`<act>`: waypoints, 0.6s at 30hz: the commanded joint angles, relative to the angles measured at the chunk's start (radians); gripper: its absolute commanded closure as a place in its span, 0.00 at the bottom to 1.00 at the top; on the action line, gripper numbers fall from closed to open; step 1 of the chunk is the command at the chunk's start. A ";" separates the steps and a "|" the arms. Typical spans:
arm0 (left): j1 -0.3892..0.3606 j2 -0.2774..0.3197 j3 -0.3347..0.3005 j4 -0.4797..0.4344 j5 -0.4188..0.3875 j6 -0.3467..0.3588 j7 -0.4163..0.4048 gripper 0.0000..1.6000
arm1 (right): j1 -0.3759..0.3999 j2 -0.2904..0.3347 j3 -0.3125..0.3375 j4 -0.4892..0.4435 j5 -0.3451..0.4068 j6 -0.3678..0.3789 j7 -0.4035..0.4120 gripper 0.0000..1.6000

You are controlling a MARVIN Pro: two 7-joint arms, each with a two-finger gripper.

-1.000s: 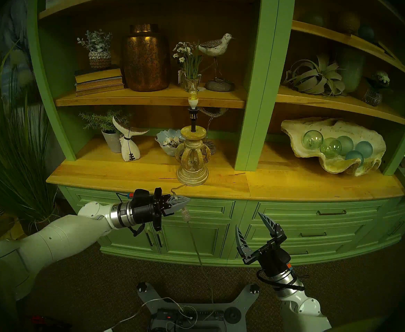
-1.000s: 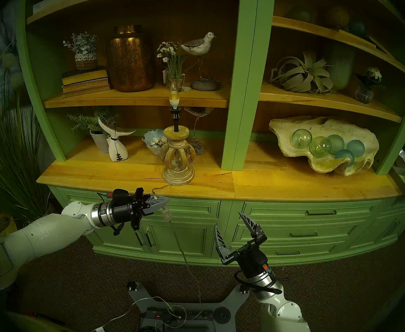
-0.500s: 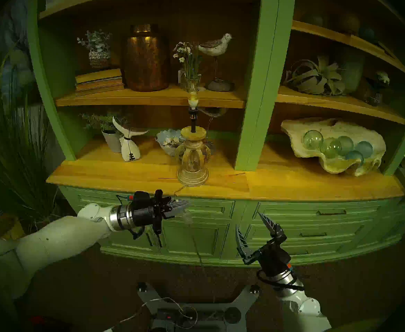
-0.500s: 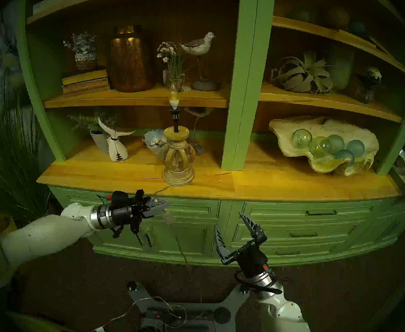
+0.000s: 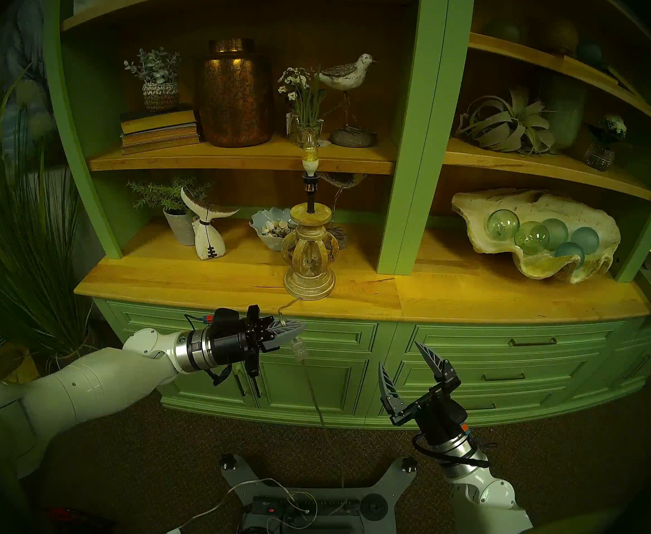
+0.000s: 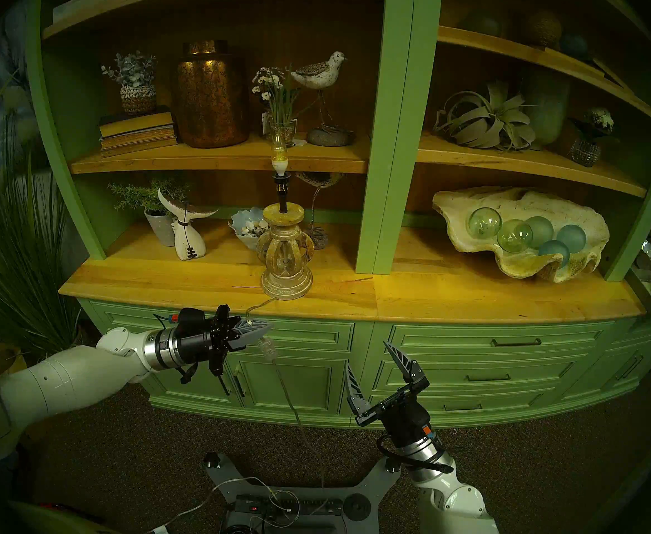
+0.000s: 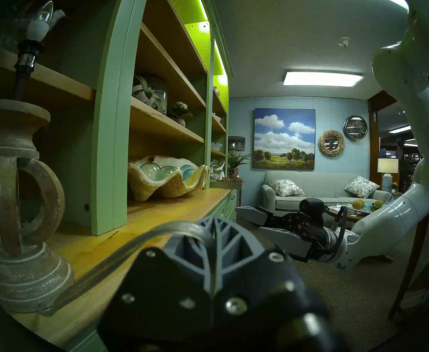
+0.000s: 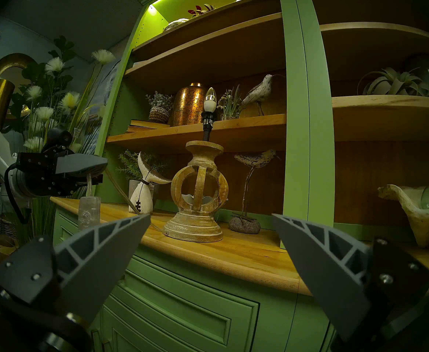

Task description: Grab cable and switch light on

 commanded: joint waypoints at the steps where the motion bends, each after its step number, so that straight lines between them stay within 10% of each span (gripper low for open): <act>1: -0.042 0.001 0.000 -0.024 -0.021 -0.016 -0.106 1.00 | 0.007 0.002 -0.002 -0.026 0.001 -0.006 0.003 0.00; 18: -0.055 0.011 0.028 -0.031 -0.018 -0.032 -0.078 1.00 | 0.079 0.054 -0.087 -0.085 -0.031 0.088 0.078 0.00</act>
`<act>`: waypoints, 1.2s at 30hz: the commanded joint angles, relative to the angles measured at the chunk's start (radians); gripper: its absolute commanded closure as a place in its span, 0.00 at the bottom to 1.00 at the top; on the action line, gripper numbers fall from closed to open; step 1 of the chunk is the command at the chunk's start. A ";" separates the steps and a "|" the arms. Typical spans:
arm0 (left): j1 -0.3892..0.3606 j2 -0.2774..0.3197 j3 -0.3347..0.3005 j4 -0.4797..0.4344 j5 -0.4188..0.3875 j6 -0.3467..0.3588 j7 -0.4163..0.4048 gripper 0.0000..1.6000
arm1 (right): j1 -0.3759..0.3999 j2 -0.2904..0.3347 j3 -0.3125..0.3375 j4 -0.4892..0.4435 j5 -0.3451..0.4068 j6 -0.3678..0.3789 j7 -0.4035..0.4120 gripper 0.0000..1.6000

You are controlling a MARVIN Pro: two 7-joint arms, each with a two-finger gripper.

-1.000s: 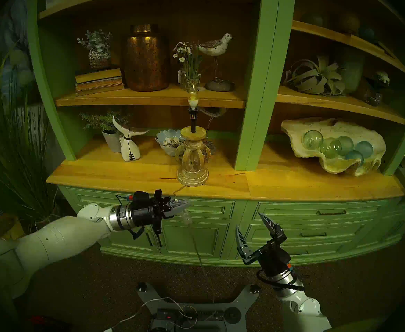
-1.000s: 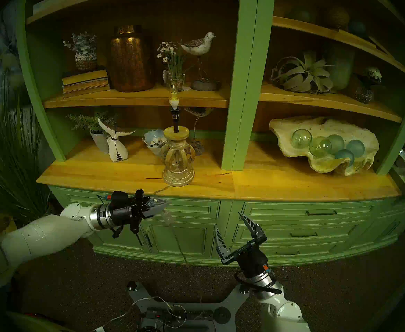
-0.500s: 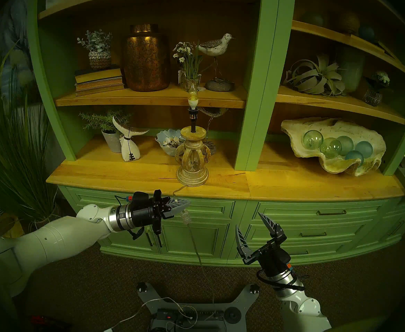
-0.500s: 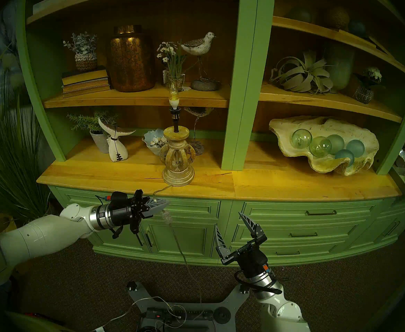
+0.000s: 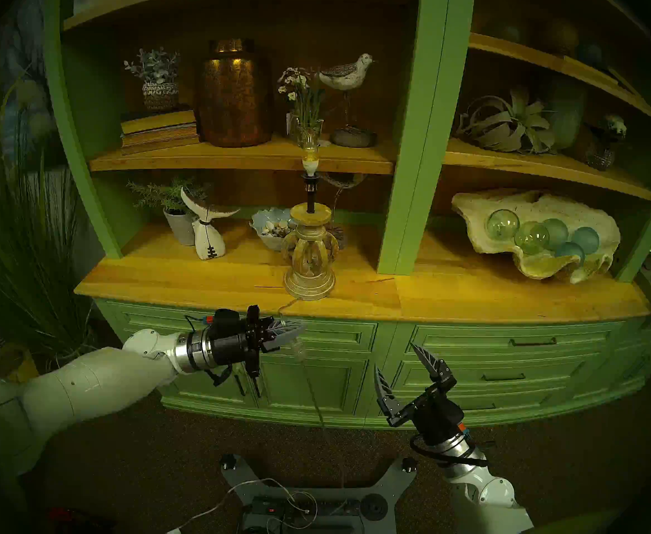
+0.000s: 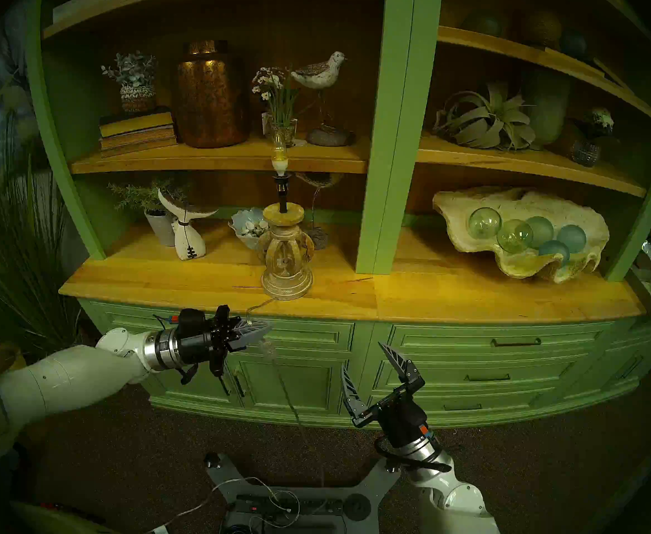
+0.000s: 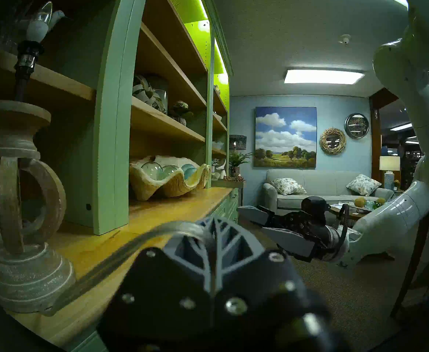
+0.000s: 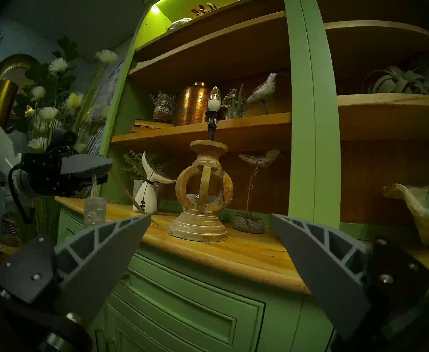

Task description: Grab cable and switch light on

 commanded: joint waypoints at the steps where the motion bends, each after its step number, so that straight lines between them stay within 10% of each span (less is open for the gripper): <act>1: -0.037 -0.002 -0.008 -0.021 -0.013 -0.011 -0.102 1.00 | 0.068 0.037 -0.053 -0.078 -0.023 0.057 0.047 0.00; 15: -0.048 0.004 0.010 -0.024 -0.016 -0.022 -0.095 1.00 | 0.120 0.115 -0.089 -0.158 -0.020 0.251 0.136 0.00; 36: -0.062 0.011 0.036 -0.029 -0.018 -0.036 -0.079 1.00 | 0.311 0.075 -0.226 -0.064 -0.095 0.495 0.162 0.00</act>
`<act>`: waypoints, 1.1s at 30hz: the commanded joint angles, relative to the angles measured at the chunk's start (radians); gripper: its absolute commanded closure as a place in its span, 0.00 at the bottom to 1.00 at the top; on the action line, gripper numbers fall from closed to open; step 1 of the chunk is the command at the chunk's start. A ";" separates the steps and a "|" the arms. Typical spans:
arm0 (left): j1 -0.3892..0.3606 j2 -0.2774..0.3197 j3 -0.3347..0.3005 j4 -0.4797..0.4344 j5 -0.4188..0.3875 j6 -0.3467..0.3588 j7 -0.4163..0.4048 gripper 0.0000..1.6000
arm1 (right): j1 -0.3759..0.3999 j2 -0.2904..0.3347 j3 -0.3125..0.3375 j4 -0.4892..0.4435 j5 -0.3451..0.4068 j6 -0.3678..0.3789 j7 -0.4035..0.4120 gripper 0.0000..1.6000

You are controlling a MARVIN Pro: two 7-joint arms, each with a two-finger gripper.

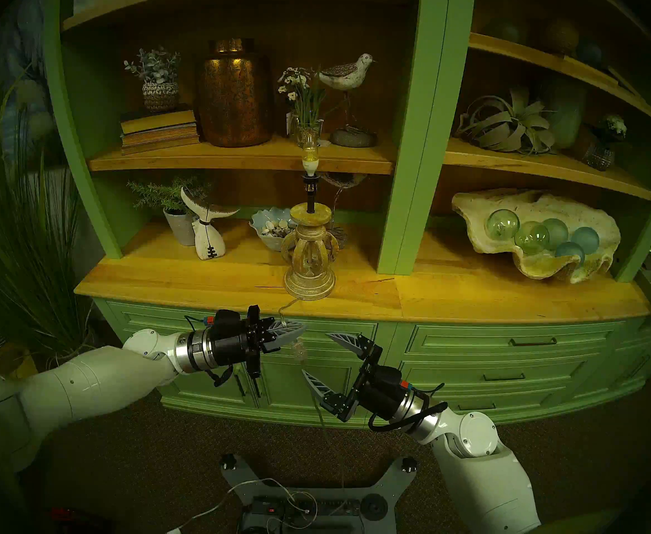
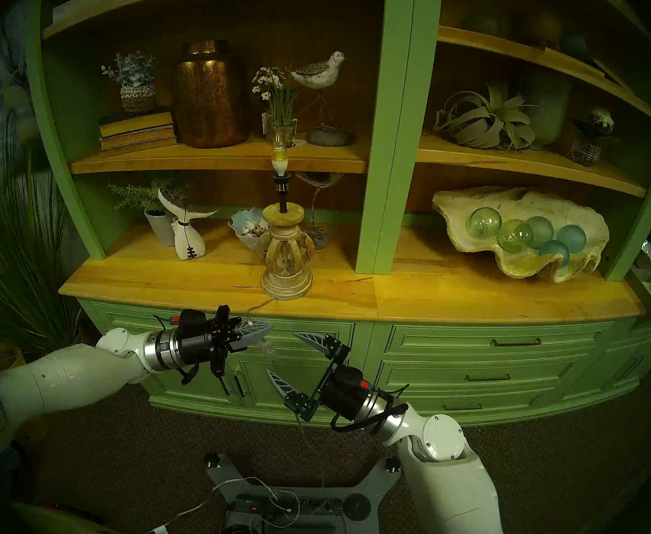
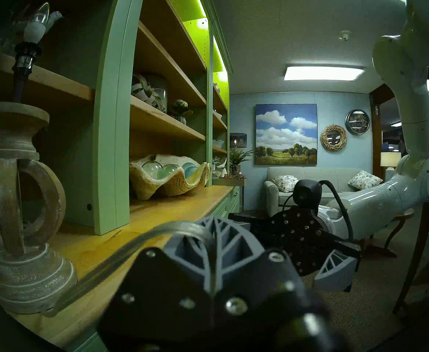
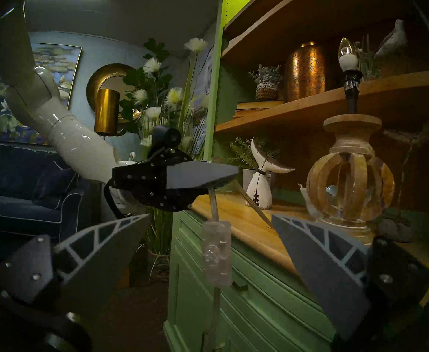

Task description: Grab cable and switch light on

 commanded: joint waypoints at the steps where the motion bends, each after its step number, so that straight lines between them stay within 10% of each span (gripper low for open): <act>1: -0.038 0.000 -0.006 -0.021 -0.016 -0.012 -0.100 1.00 | 0.107 -0.003 -0.028 0.003 -0.017 0.077 0.007 0.00; 16: -0.044 0.001 0.003 -0.019 -0.018 -0.018 -0.107 1.00 | 0.209 0.106 0.063 0.017 0.022 0.268 0.087 0.00; 33: -0.062 0.009 0.034 -0.027 -0.025 -0.033 -0.084 1.00 | 0.234 0.109 0.002 0.106 0.058 0.382 0.222 0.00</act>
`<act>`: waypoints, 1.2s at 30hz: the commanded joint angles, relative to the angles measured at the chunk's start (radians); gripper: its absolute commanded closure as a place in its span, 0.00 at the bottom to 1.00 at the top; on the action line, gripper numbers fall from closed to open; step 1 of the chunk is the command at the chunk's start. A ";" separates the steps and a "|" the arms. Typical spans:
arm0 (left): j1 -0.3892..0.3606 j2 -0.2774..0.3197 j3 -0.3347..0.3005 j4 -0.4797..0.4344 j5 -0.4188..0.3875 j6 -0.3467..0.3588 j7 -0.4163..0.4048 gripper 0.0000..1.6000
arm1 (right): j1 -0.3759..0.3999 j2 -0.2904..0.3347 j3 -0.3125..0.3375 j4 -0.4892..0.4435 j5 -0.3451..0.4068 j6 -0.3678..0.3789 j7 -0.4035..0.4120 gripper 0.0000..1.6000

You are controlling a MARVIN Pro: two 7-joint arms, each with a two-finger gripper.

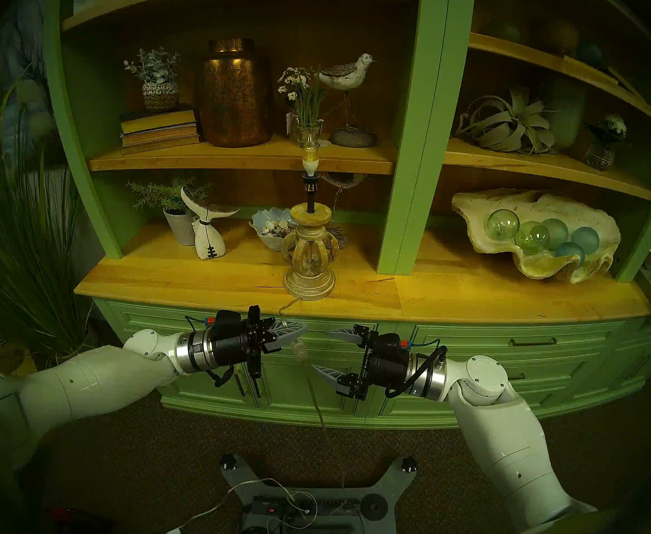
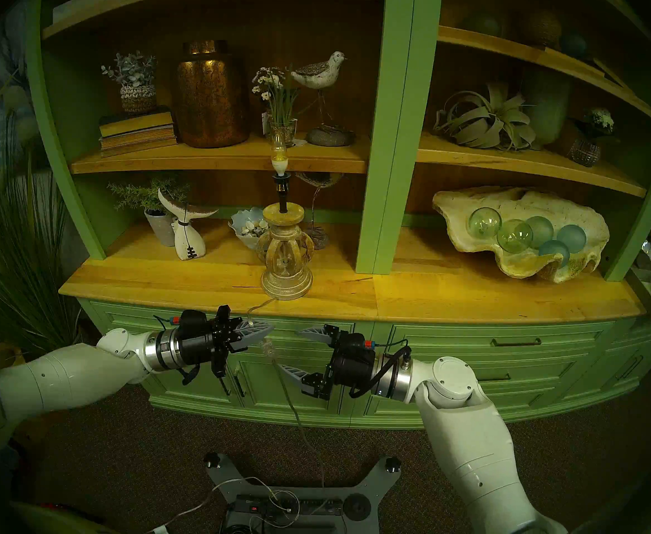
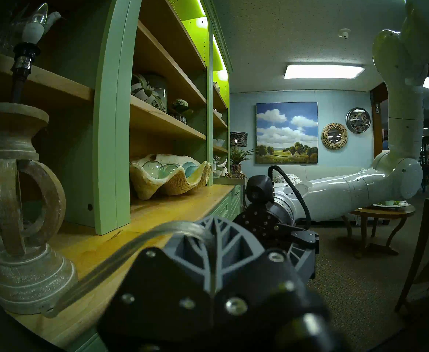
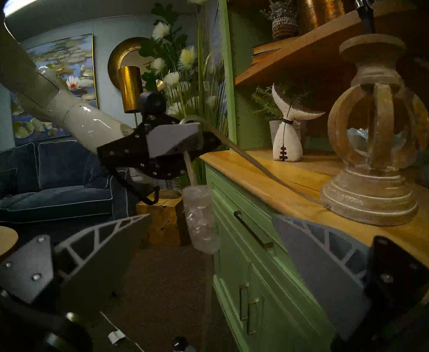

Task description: Grab cable and switch light on

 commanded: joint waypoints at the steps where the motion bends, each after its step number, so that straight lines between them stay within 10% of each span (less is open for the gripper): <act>1: -0.042 0.002 -0.002 -0.020 -0.019 -0.014 -0.103 1.00 | 0.043 -0.016 -0.005 0.020 0.028 -0.005 0.027 0.00; 28: -0.065 0.010 0.037 -0.025 -0.024 -0.033 -0.085 1.00 | 0.134 -0.110 -0.076 0.145 0.030 -0.089 0.041 0.00; 36: -0.074 0.013 0.052 -0.028 -0.026 -0.041 -0.076 1.00 | 0.135 -0.106 -0.069 0.157 0.032 -0.111 0.054 0.61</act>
